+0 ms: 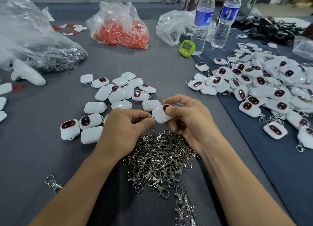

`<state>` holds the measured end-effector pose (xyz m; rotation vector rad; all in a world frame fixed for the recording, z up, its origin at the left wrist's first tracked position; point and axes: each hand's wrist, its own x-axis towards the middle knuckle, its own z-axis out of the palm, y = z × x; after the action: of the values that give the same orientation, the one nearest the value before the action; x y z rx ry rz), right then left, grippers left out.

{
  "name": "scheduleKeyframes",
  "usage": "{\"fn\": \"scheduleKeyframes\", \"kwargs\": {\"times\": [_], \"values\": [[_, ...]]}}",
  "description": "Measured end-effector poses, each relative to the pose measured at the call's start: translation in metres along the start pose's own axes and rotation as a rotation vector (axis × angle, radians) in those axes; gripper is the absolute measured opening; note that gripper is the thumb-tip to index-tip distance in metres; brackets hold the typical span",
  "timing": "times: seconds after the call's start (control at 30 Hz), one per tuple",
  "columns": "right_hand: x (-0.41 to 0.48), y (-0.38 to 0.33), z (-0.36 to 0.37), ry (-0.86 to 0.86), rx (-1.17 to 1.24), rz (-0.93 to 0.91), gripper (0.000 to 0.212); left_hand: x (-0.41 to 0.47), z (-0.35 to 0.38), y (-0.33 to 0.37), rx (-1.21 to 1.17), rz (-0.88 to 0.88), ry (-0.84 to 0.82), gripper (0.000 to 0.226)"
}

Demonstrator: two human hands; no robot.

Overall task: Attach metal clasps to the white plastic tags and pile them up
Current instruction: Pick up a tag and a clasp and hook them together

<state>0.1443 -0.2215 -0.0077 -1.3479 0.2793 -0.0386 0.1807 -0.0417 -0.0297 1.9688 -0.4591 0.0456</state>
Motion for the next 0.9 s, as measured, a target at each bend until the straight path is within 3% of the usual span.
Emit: {"fn": "scheduleKeyframes", "kwargs": {"times": [0.17, 0.27, 0.4, 0.5, 0.6, 0.8, 0.9], "values": [[-0.001, 0.001, 0.004, -0.007, 0.062, 0.001, 0.017, -0.010, 0.003, 0.006, 0.307, 0.263, 0.208, 0.018], [-0.001, -0.002, 0.003, -0.020, 0.123, 0.034, 0.019, -0.008, 0.005, 0.007, 0.075, 0.126, 0.211, 0.016], [0.000, -0.004, 0.001, -0.052, 0.233, 0.070, 0.019, -0.003, 0.008, 0.014, -0.319, -0.102, 0.013, 0.017], [-0.001, -0.005, 0.001, -0.067, 0.260, 0.072, 0.019, -0.004, 0.010, 0.020, -0.462, -0.157, -0.051, 0.020], [-0.002, -0.004, 0.002, -0.054, 0.233, 0.040, 0.019, -0.007, 0.007, 0.016, -0.237, -0.062, 0.021, 0.020], [-0.003, 0.001, 0.006, -0.023, 0.098, 0.002, 0.018, -0.013, 0.003, 0.010, 0.504, 0.283, 0.137, 0.028], [-0.003, 0.001, 0.006, -0.025, 0.137, 0.007, 0.018, -0.014, 0.002, 0.010, 0.535, 0.311, 0.207, 0.018]]}}
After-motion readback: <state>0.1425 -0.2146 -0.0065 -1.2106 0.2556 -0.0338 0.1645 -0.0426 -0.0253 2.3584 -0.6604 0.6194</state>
